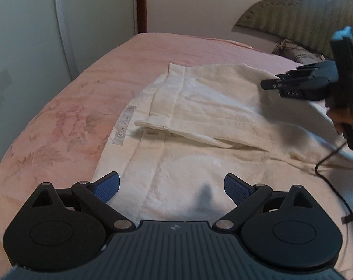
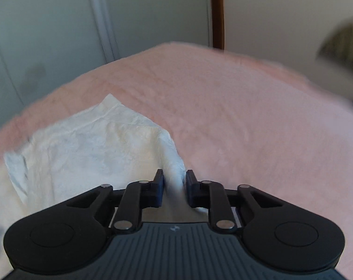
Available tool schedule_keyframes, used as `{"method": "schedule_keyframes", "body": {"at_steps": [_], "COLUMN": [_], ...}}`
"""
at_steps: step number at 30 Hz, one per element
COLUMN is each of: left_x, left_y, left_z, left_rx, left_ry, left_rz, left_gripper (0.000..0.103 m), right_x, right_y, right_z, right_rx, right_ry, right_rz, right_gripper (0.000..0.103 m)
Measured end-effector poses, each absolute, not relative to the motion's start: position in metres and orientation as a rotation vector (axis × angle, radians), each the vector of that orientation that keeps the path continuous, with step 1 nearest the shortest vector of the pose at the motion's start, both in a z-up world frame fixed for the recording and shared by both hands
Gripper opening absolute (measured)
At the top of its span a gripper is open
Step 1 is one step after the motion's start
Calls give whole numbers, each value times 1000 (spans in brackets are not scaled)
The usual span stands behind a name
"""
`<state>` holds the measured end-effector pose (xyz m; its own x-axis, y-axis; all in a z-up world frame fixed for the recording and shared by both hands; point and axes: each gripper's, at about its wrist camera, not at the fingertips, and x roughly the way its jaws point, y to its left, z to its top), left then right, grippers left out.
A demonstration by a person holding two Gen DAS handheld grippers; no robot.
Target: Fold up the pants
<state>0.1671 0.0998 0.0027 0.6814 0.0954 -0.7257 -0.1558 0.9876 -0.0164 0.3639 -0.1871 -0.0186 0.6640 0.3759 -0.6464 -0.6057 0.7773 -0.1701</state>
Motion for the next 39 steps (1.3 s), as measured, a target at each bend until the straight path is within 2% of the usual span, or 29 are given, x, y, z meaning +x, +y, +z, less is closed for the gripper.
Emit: {"method": "schedule_keyframes", "body": {"at_steps": [4, 8, 11, 15, 19, 21, 24, 26, 28, 29, 30, 31, 32, 39], "left_x": [155, 132, 126, 142, 165, 172, 176, 177, 176, 172, 169, 166, 163, 106], "left_y": [119, 147, 163, 174, 188, 195, 203, 206, 208, 211, 214, 217, 219, 217], "left_z": [15, 25, 24, 17, 0, -11, -23, -25, -25, -26, -25, -25, -24, -15], "left_rx": [-207, -424, -579, -675, -795, -871, -941, -939, -935, -928, -922, -916, -911, -829], "left_ry": [743, 608, 553, 593, 673, 710, 721, 720, 720, 723, 727, 729, 726, 709], "left_rz": [168, 143, 136, 129, 142, 145, 128, 129, 140, 158, 170, 168, 161, 103], "left_gripper": [98, 98, 102, 102, 97, 95, 86, 81, 66, 45, 29, 21, 8, 7], "right_x": [265, 174, 136, 129, 133, 136, 143, 151, 159, 158, 156, 152, 148, 107], "right_y": [-149, -139, -141, -145, -146, -139, -129, -120, -112, -108, -106, -106, -107, -122], "right_z": [-4, -5, -16, -32, -35, -37, -38, -36, -36, -34, -33, -31, -28, -10], "right_rx": [-731, -872, -887, -870, -860, -888, -897, -888, -868, -859, -864, -868, -857, -756], "right_ry": [371, 264, 304, 375, 389, 382, 373, 379, 421, 422, 411, 405, 403, 457], "right_rz": [597, 676, 731, 763, 756, 735, 738, 758, 789, 790, 785, 779, 781, 835], "right_gripper": [15, 15, 14, 14, 15, 21, 33, 33, 32, 26, 19, 19, 17, 13]}}
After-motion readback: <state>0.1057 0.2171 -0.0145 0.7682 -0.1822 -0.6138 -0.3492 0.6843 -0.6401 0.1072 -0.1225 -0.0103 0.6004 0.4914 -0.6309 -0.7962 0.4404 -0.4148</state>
